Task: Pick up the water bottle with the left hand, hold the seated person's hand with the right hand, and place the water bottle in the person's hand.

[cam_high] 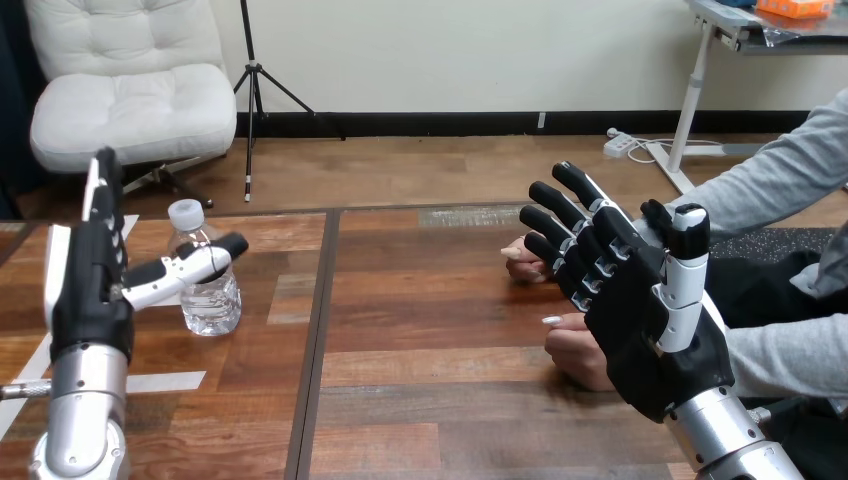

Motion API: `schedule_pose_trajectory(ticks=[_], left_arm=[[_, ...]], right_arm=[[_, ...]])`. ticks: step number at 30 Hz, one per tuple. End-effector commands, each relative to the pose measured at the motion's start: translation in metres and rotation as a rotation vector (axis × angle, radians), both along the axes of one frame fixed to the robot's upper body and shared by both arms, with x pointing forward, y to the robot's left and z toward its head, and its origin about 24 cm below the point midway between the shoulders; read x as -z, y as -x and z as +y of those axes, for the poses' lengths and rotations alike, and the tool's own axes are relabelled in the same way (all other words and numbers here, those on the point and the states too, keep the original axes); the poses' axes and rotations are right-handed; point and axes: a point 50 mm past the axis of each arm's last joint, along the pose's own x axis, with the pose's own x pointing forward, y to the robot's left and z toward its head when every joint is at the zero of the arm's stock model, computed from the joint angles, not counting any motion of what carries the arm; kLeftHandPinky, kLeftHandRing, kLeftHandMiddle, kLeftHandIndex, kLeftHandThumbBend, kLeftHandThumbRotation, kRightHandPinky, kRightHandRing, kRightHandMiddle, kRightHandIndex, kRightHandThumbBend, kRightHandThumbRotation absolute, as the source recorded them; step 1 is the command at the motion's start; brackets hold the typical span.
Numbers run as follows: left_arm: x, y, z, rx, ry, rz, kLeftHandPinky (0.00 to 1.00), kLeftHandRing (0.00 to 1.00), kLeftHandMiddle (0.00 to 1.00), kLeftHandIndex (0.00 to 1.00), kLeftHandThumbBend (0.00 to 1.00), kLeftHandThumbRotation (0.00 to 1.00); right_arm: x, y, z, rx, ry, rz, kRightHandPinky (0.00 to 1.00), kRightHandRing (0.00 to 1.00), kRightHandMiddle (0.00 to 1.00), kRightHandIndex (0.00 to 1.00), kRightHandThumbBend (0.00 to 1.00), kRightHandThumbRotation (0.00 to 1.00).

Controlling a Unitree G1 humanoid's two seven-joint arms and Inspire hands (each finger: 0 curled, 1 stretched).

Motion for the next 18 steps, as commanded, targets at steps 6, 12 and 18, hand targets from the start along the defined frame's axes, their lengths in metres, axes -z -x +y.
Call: schedule_pose_trajectory(ticks=[6, 12, 18], left_arm=[[-0.016, -0.024, -0.002, 0.022, -0.081, 0.007, 1.0, 1.0, 1.0, 1.0, 1.0, 0.1], [-0.012, -0.028, -0.001, 0.014, -0.092, 0.035, 0.99, 1.0, 1.0, 1.0, 1.0, 0.14], [-0.006, -0.033, 0.0, 0.001, -0.105, 0.078, 0.98, 1.0, 1.0, 1.0, 1.0, 0.18]], right_arm=[[-0.016, -0.007, 0.001, -0.011, 0.003, -0.077, 0.96, 0.93, 0.93, 0.95, 0.96, 1.0], [-0.016, -0.007, 0.001, -0.013, 0.009, -0.078, 0.96, 0.93, 0.93, 0.95, 0.97, 1.0], [-0.016, -0.007, 0.0, -0.013, 0.004, -0.076, 0.96, 0.93, 0.93, 0.95, 0.97, 1.0]])
